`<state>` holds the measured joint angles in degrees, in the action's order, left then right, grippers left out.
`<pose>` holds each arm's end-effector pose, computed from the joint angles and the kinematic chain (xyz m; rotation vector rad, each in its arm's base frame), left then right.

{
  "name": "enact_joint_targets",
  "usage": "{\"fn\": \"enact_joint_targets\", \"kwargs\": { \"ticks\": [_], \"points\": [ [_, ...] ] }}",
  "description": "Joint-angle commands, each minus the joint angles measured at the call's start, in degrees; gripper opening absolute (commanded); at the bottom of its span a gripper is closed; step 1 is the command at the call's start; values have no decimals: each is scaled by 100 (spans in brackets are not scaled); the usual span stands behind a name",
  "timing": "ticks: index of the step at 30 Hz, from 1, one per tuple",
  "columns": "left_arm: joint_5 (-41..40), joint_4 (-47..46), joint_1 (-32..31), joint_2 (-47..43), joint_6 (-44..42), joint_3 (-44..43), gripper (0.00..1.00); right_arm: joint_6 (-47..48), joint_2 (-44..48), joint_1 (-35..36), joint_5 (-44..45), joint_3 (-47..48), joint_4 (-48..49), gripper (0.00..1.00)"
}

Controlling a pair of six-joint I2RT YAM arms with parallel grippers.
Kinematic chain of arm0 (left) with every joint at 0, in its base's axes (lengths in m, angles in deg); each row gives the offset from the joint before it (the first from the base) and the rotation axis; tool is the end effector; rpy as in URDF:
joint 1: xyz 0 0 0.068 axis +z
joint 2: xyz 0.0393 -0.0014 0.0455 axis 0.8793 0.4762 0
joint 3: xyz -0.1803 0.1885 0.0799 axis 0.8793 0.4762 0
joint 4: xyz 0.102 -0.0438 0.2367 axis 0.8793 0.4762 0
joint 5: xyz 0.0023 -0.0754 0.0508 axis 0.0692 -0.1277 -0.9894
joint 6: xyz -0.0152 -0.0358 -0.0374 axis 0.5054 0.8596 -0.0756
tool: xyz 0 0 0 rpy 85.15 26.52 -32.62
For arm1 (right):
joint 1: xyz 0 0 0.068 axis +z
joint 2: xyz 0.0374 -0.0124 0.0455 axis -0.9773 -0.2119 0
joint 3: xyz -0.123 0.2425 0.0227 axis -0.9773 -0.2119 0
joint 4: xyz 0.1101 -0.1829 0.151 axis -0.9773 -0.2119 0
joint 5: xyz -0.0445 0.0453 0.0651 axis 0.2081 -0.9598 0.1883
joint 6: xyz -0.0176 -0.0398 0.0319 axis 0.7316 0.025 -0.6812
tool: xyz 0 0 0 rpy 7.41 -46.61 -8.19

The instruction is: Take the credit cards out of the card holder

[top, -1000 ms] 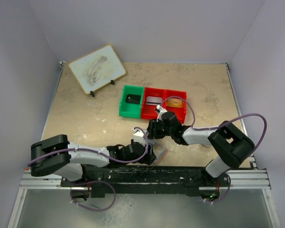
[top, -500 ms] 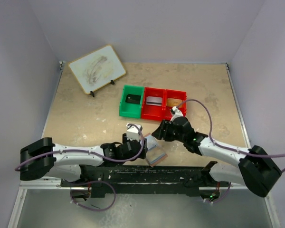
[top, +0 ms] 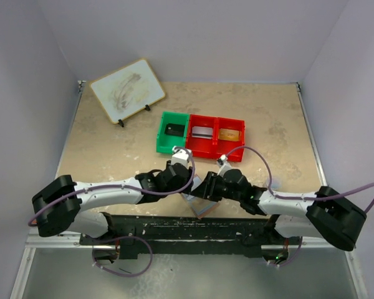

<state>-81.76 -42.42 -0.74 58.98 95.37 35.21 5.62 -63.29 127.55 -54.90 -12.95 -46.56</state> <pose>0.1361 -0.2290 0.1927 0.2624 2.2832 -0.4658 0.1366 0.1701 0.1574 0.1327 2.2399 1.3528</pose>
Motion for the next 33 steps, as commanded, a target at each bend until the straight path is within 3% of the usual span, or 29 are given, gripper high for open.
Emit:
{"fn": "enact_joint_targets", "kwargs": {
  "ticks": [1, 8, 17, 21, 28, 33],
  "points": [
    [368, -90, 8, 182, -441, -421, 54, -1044, -55, 197, 730, -120, 471, 48],
    [406, -267, 12, 466, -365, -347, 52, -1223, -113, 199, 874, -412, 320, 47],
    [321, -325, 10, 912, -140, -332, 44, -1618, -859, 199, 931, -725, 1246, 40],
    [99, -146, 6, 997, -60, -318, 37, -2046, -1127, 198, 1031, -1115, 2218, 40],
    [31, -114, 3, 1030, 44, -259, 27, -2195, -1266, 191, 1237, -1003, 2240, 39],
    [90, -141, 3, 1046, 88, -259, 23, -2439, -1683, 190, 1284, -1063, 2871, 34]
  ]
}}
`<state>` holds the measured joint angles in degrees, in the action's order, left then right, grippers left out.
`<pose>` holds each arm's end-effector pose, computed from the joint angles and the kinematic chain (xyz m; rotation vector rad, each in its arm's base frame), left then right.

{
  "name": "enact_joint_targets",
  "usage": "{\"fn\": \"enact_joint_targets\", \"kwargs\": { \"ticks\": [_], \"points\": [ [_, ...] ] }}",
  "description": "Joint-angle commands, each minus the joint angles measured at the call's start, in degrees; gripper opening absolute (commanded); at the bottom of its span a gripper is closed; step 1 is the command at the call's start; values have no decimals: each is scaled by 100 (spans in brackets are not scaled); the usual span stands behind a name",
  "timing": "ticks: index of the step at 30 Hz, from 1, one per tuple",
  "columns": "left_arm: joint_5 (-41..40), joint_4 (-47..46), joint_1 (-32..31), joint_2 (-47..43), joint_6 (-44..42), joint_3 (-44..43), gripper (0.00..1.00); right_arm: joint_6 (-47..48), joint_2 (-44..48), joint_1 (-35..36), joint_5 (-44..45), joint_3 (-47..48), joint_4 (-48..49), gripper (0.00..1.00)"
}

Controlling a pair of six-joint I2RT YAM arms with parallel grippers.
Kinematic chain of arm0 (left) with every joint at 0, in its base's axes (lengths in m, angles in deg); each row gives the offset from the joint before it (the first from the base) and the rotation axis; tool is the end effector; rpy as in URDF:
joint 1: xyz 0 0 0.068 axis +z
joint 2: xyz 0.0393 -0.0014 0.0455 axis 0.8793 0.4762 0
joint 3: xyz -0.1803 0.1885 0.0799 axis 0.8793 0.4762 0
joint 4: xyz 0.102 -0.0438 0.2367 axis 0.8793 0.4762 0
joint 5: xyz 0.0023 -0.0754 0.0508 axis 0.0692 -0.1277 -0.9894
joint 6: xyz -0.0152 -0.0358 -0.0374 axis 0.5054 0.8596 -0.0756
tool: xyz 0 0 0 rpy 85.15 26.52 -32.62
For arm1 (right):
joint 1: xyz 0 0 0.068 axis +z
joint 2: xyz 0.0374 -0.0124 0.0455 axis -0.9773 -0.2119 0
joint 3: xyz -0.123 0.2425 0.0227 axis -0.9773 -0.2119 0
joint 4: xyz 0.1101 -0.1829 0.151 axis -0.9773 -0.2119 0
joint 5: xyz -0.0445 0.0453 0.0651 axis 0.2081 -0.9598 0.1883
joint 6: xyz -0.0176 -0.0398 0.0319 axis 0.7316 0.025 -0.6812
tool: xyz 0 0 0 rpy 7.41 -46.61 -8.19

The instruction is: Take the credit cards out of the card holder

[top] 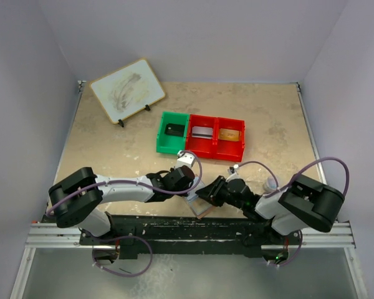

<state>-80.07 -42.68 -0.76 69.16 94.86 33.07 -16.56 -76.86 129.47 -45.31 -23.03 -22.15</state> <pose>0.1440 -0.2464 0.1582 0.3377 2.3901 -0.3637 0.1234 0.1556 0.1101 0.6599 2.1907 1.4492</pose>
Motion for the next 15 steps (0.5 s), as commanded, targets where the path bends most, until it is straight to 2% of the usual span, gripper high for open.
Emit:
{"fn": "enact_joint_targets", "kwargs": {
  "ticks": [1, 5, 10, 15],
  "points": [
    [-72, -115, 2, 19, 157, -45, 23, -223, -425, -2, 300, -62, 614, 33],
    [-48, -68, 1, 39, 198, -93, 22, -257, -890, -2, 184, -78, 1188, 25],
    [-88, 27, 1, 8, 224, -122, 21, -522, -1629, -3, 197, -409, 2497, 21],
    [-111, 77, 1, -19, 235, -156, 21, -545, -3049, -2, -17, -536, 4520, 3]
  ]
}}
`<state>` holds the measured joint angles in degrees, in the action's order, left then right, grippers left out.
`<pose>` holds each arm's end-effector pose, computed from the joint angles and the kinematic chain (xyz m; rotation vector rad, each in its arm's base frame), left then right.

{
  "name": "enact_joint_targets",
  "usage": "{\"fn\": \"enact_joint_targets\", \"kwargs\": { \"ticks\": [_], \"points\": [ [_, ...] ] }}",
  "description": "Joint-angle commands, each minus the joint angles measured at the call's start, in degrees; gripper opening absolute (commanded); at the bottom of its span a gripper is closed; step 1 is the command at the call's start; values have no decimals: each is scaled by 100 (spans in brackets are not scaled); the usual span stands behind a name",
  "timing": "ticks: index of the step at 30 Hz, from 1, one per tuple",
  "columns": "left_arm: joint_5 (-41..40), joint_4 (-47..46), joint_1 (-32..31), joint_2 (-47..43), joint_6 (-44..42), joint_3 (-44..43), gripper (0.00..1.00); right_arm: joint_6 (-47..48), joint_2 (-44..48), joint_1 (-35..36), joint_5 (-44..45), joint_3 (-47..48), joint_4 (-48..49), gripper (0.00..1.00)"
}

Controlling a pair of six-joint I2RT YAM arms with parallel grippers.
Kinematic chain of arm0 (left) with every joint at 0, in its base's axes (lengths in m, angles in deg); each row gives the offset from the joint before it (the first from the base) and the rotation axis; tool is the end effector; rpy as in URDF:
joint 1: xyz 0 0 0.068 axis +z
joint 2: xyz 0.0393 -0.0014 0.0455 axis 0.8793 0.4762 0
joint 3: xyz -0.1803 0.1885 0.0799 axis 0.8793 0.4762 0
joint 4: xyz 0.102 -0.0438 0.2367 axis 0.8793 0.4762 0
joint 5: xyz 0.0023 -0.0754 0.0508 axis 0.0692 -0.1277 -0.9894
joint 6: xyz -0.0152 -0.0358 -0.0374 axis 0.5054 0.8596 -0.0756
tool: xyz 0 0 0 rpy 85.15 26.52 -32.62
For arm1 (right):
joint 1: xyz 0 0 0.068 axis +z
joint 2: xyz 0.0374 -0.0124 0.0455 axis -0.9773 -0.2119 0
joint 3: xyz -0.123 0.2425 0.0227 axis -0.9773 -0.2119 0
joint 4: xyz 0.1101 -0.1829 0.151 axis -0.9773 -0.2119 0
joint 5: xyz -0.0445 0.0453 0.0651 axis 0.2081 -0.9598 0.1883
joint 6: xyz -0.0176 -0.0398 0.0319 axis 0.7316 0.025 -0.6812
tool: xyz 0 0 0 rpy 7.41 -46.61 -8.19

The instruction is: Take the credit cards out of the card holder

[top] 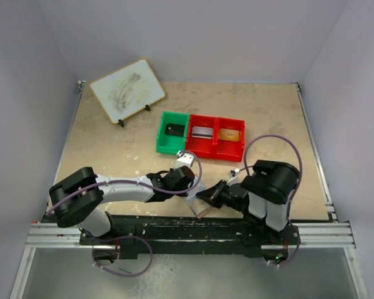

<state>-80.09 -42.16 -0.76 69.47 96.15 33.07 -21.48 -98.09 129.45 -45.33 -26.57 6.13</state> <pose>0.1438 -0.2459 0.1562 0.3159 2.4053 -0.3600 0.1201 0.1514 0.0853 0.7437 2.1302 1.5510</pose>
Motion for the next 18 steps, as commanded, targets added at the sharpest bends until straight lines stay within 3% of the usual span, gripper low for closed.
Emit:
{"fn": "enact_joint_targets", "kwargs": {
  "ticks": [1, 2, 6, 12, 18],
  "points": [
    [-111, 26, 1, -51, 106, -153, 21, -75, -1288, -1, -17, -247, 2247, 0],
    [-116, 37, 3, -56, 98, -164, 21, -30, -1467, -58, 129, -328, 2633, 0],
    [-95, 51, 2, -56, 96, -161, 20, 157, -1163, -218, -104, -387, 2429, 0],
    [-94, 62, 8, -67, 95, -176, 20, 224, -1045, -221, -156, -392, 2100, 15],
    [81, 18, 2, -62, 54, -218, 20, 84, -1339, -220, -140, -370, 2417, 23]
  ]
}}
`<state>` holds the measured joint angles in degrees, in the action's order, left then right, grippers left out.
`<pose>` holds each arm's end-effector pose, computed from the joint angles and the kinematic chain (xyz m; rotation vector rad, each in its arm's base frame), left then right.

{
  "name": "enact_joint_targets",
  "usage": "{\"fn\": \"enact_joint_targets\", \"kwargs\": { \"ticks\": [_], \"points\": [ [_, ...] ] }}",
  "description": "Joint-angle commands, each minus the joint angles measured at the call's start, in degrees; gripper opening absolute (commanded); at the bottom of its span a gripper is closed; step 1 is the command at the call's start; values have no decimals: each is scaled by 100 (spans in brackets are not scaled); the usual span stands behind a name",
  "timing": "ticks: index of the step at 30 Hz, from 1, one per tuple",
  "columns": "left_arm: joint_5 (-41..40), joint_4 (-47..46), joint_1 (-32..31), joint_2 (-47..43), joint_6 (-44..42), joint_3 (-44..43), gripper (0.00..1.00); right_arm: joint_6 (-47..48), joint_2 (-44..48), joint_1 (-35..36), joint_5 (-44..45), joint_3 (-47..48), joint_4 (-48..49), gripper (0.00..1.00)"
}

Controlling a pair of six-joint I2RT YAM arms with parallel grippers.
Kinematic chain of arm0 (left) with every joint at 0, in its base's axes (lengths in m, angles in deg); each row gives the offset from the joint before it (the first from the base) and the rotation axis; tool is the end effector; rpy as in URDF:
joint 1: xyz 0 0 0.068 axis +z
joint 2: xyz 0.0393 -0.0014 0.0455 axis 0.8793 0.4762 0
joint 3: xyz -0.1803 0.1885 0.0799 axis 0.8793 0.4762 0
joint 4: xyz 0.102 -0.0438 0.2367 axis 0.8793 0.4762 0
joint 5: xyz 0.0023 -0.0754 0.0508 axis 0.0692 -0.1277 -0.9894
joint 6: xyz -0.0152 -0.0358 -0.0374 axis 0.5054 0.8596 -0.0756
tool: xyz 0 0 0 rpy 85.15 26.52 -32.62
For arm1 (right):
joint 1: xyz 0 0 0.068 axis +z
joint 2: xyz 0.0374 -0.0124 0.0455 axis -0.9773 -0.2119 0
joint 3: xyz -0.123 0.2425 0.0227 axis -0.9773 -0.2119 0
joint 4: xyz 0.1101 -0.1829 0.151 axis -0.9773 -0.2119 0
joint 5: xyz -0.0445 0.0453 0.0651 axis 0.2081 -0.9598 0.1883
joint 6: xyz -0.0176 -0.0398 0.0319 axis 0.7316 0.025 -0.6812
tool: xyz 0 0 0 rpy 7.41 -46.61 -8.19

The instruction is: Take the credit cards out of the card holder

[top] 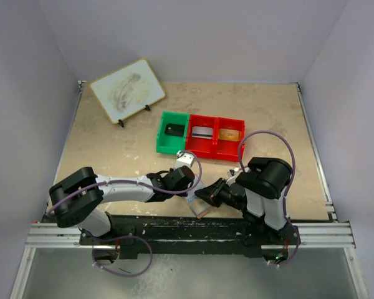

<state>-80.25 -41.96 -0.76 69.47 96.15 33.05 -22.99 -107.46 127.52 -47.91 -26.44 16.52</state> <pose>0.1438 -0.2457 0.1561 0.3155 2.4059 -0.3546 0.1247 0.1492 0.0761 0.7714 2.1184 1.5975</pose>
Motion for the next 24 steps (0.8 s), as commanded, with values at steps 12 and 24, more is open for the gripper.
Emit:
{"fn": "enact_joint_targets", "kwargs": {
  "ticks": [12, 24],
  "points": [
    [221, -39, 5, -126, 70, -236, 18, 207, -250, -27, 75, -167, 808, 13],
    [0, 85, 3, -298, 97, -180, 17, 1054, 3280, -21, 868, 685, -4793, 3]
  ]
}}
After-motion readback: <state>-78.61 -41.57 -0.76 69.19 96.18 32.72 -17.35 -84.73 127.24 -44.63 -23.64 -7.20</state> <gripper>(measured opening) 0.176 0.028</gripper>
